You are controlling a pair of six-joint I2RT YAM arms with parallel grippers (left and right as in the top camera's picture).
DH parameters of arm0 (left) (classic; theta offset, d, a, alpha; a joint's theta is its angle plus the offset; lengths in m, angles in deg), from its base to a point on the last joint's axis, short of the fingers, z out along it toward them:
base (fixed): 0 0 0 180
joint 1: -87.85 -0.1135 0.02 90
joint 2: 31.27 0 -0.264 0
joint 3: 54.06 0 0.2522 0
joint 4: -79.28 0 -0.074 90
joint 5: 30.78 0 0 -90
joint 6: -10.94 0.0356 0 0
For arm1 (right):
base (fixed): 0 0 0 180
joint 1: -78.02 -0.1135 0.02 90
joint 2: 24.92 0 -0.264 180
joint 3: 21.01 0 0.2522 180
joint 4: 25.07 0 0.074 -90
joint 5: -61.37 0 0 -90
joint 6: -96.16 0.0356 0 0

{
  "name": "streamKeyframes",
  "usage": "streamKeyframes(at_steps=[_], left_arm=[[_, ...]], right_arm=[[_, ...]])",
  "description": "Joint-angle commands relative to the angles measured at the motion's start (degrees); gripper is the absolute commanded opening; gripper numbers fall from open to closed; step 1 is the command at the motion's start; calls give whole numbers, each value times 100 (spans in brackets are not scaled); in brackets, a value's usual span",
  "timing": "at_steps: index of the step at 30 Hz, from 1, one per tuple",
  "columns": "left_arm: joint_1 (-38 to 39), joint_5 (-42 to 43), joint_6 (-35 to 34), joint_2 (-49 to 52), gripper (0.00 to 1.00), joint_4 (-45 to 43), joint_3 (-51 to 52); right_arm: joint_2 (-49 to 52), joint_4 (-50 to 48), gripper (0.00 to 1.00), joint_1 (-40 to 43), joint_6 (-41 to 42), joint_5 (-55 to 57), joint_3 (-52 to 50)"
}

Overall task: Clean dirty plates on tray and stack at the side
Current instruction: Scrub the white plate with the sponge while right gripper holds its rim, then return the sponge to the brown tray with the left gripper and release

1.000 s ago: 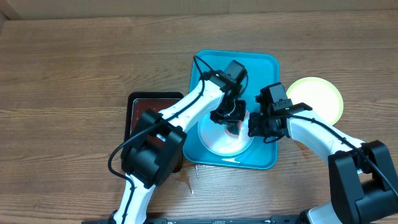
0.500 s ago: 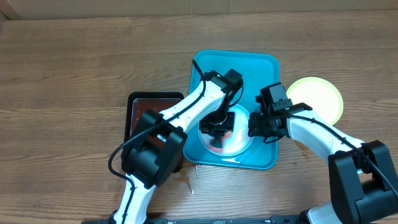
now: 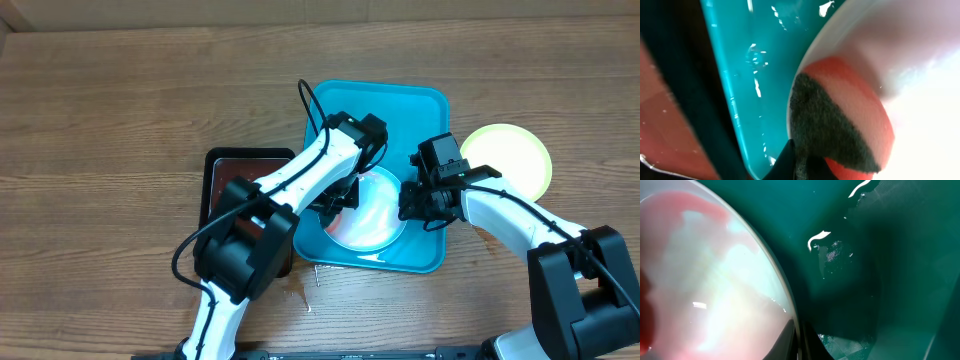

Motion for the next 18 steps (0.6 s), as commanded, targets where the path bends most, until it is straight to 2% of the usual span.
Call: streamKeyframes(at_steps=[1,5,9,14,18], left_arm=[[-249,-125,-90,-920,5,55,-57],[-507,201,175,-1899,4,81,-57],[-1075,98,516,-3018,4,192,-55],[-1729,-798,507,-3370,4,697,-15],[-2144,-800,509,-3327,4,588,538]], right_arm=[[144,74,4,-28,-17,173,-52],[144,76,4,-28,-17,173,-52],[144,74,4,-28,-15,173,-52],[144,70,4,-28,-17,192,-52],[144,70,4,-28,-15,210,-52]])
